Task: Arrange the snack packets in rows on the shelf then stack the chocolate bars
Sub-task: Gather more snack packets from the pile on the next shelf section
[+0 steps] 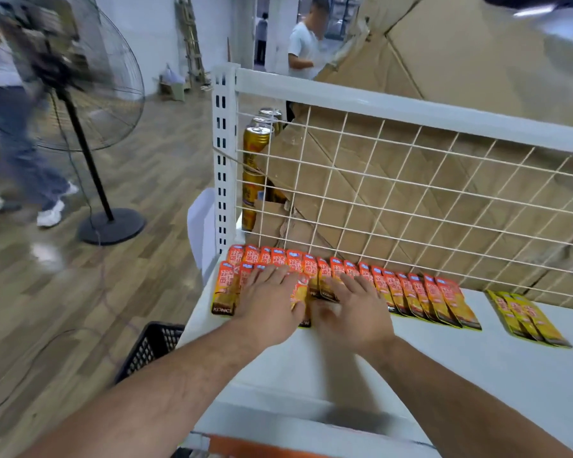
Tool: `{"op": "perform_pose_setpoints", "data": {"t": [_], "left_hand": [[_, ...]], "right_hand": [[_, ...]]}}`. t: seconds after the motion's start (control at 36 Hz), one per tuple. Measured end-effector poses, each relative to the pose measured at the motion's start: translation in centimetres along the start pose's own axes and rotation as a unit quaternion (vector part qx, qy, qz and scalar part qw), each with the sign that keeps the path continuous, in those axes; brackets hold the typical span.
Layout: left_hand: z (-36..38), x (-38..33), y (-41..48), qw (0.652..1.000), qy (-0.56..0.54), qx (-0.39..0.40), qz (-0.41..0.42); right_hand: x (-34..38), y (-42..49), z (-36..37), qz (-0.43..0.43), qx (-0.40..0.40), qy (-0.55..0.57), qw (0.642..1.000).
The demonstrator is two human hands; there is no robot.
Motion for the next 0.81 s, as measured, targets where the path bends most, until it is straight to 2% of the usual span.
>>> {"op": "perform_pose_setpoints", "data": {"t": [0.11, 0.36, 0.58, 0.81], "left_hand": [[1.4, -2.4, 0.5, 1.000, 0.002, 0.024, 0.010], [4.4, -11.7, 0.7, 0.996, -0.005, 0.067, 0.061], [7.8, -24.0, -1.2, 0.987, 0.007, 0.100, 0.122], [11.1, -37.5, -3.8, 0.981, 0.005, 0.095, 0.170]], "right_hand": [[-2.8, -1.4, 0.1, 0.021, 0.057, -0.014, 0.998], [-12.4, -5.9, -1.7, 0.091, 0.047, -0.012, 0.995], [-22.8, -13.2, -4.3, 0.155, 0.042, -0.010, 0.987], [-33.9, -21.1, -7.7, 0.182, 0.034, 0.004, 0.983]]}}
Point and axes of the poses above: each hand's wrist, its own y-axis towards the middle knuckle, its own z-axis out of the palm, x = y × z, the point moved 10 cm from there along y, towards the middle knuckle, and after that the axes turned 6 degrees about -y, right-handed, at the moved point
